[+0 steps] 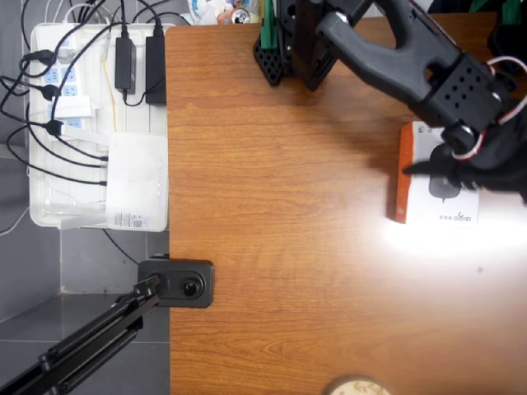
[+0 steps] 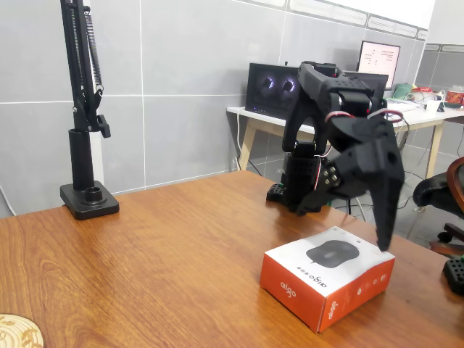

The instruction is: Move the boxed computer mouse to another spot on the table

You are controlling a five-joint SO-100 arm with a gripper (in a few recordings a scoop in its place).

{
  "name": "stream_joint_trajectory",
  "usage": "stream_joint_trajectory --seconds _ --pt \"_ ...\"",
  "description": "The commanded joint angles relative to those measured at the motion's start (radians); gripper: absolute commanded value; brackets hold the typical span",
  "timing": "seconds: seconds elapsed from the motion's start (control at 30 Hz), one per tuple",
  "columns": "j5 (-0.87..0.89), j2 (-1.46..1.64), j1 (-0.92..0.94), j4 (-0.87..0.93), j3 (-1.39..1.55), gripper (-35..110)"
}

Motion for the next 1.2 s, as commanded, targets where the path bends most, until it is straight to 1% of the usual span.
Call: stream_joint_trajectory --seconds 0.0,0.4,0.67,0.7,0.73,0.77,0.8,0.83,0.87,0.9,0.93,1.0,1.03,1.17 --pt "-0.044 0.058 -0.035 -0.012 0.049 106" --pt "-0.057 -0.118 -0.061 -0.137 0.121 106" --pt "-0.04 -0.241 -0.028 -0.252 0.137 105" --pt "-0.034 -0.261 -0.018 -0.216 0.115 101" --pt "-0.017 -0.279 -0.008 -0.144 0.078 94" --pt "0.021 -0.301 0.003 -0.023 0.025 77" --pt "0.071 -0.322 0.015 0.115 -0.04 58" --pt "0.11 -0.336 0.023 0.179 -0.081 45" --pt "0.127 -0.339 0.029 0.195 -0.104 34" --pt "0.137 -0.337 0.035 0.225 -0.135 20" --pt "0.115 -0.324 0.046 0.275 -0.163 0" --pt "0.04 -0.264 0.061 0.259 -0.189 0" --pt "0.041 -0.259 0.063 0.239 -0.218 0" --pt "0.075 -0.313 0.127 0.273 -0.46 0"
